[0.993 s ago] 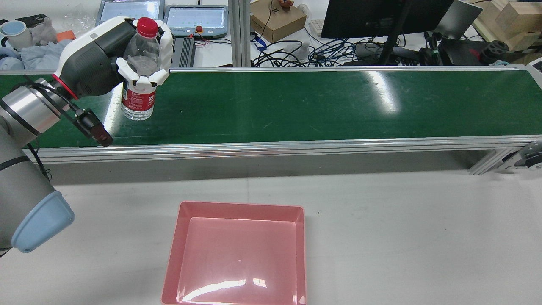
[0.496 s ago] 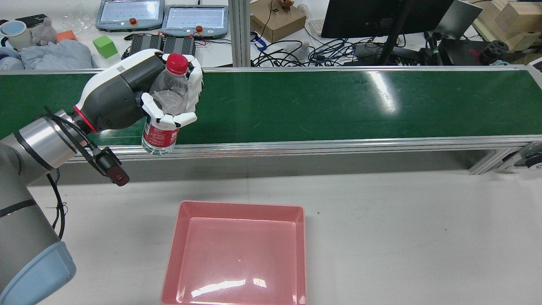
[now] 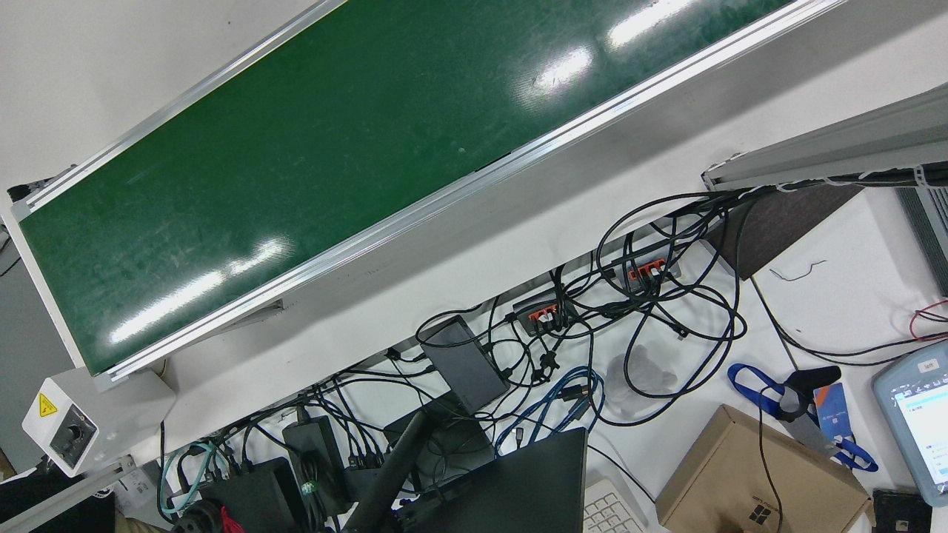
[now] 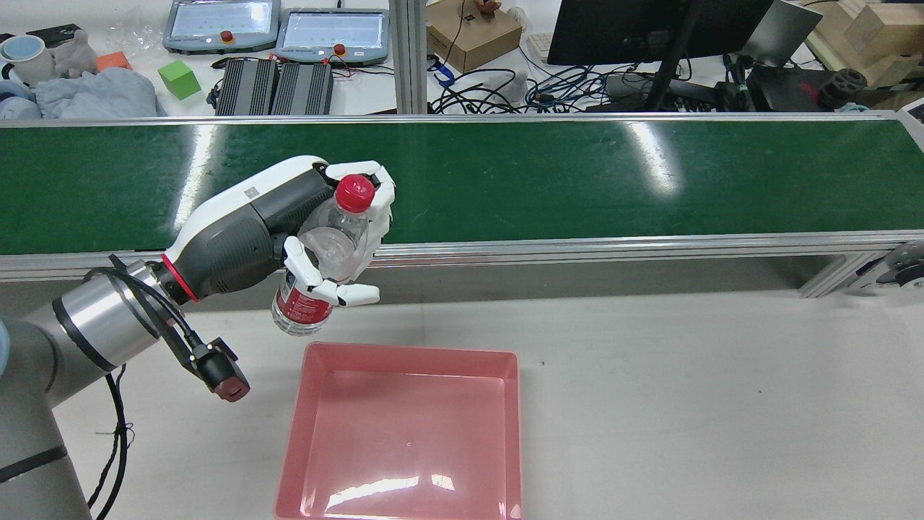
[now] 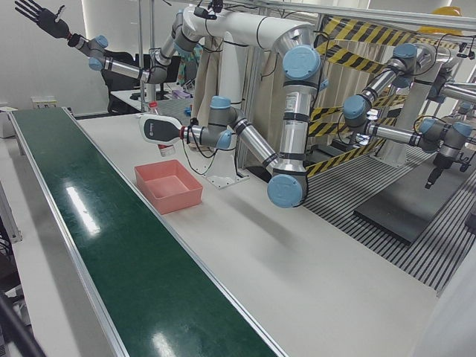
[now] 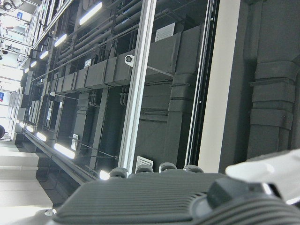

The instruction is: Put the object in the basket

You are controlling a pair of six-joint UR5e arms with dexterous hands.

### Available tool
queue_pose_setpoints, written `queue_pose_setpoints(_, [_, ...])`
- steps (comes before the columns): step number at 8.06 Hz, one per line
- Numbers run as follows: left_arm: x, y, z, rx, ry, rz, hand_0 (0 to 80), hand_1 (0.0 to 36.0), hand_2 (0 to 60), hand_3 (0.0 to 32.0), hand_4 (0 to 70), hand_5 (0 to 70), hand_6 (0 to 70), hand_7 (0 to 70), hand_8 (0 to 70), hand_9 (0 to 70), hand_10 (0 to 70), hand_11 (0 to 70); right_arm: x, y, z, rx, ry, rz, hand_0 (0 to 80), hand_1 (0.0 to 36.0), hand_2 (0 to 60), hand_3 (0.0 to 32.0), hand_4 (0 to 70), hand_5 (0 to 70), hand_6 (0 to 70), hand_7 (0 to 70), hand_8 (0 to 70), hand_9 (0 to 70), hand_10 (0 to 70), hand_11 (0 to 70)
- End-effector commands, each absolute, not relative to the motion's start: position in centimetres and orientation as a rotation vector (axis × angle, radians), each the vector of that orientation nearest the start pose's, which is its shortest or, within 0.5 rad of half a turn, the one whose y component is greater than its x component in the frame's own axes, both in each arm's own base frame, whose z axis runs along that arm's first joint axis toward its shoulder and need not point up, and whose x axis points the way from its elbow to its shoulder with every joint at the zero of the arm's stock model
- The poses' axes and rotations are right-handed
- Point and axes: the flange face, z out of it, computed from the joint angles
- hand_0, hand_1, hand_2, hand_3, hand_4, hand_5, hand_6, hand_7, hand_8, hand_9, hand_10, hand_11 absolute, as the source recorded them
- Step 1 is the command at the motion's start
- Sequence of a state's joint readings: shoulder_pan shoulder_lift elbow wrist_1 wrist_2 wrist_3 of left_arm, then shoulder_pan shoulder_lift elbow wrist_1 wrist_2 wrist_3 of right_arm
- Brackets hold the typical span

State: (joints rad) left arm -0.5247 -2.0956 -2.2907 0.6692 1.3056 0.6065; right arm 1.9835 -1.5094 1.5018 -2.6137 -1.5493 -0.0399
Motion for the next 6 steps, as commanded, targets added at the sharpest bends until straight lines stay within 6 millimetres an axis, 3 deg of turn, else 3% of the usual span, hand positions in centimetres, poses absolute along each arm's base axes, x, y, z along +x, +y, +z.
queue_pose_setpoints(1, [28.4, -34.2, 18.9, -0.302, 2.287, -1.102, 80.0, 27.1, 2.5, 0.0, 17.7, 70.0, 55.6, 70.0, 69.9, 70.0, 67.9, 70.0, 34.6, -45.3, 62.7, -0.589, 2.487, -1.448, 0.0, 0.0, 0.0, 0.0, 0.0, 0.0, 0.0, 0.0, 0.0, 0.0, 0.0, 0.0])
queue_pose_setpoints(2, [28.2, -33.4, 20.6, -0.315, 2.276, -1.099, 69.2, 9.2, 0.0, 0.0, 10.6, 70.0, 38.5, 59.7, 54.9, 70.0, 55.6, 70.0, 34.6, -45.3, 62.8, -0.588, 2.484, -1.452, 0.0, 0.0, 0.0, 0.0, 0.0, 0.0, 0.0, 0.0, 0.0, 0.0, 0.0, 0.0])
queue_pose_setpoints(3, [28.9, -32.9, 21.2, -0.348, 2.292, -1.080, 45.4, 0.1, 0.0, 0.0, 12.1, 70.0, 21.9, 38.1, 38.4, 47.7, 41.3, 57.8, 34.6, -45.3, 62.7, -0.588, 2.485, -1.450, 0.0, 0.0, 0.0, 0.0, 0.0, 0.0, 0.0, 0.0, 0.0, 0.0, 0.0, 0.0])
queue_pose_setpoints(4, [29.5, -32.5, 21.3, -0.362, 2.304, -1.081, 33.6, 0.0, 0.0, 0.0, 11.3, 70.0, 16.1, 27.1, 28.6, 32.5, 32.3, 45.5, 34.6, -45.3, 62.7, -0.589, 2.487, -1.448, 0.0, 0.0, 0.0, 0.0, 0.0, 0.0, 0.0, 0.0, 0.0, 0.0, 0.0, 0.0])
queue_pose_setpoints(5, [30.6, -31.6, 21.3, -0.372, 2.311, -1.117, 17.9, 0.0, 0.0, 0.0, 10.0, 63.5, 12.9, 15.6, 24.7, 25.4, 27.5, 38.9, 34.6, -45.3, 62.7, -0.589, 2.487, -1.448, 0.0, 0.0, 0.0, 0.0, 0.0, 0.0, 0.0, 0.0, 0.0, 0.0, 0.0, 0.0])
queue_pose_setpoints(6, [31.0, -31.3, 21.1, -0.350, 2.332, -1.128, 10.8, 0.0, 0.0, 0.0, 9.2, 60.5, 11.8, 11.5, 24.0, 24.4, 24.3, 34.1, 34.6, -45.3, 62.7, -0.589, 2.487, -1.448, 0.0, 0.0, 0.0, 0.0, 0.0, 0.0, 0.0, 0.0, 0.0, 0.0, 0.0, 0.0])
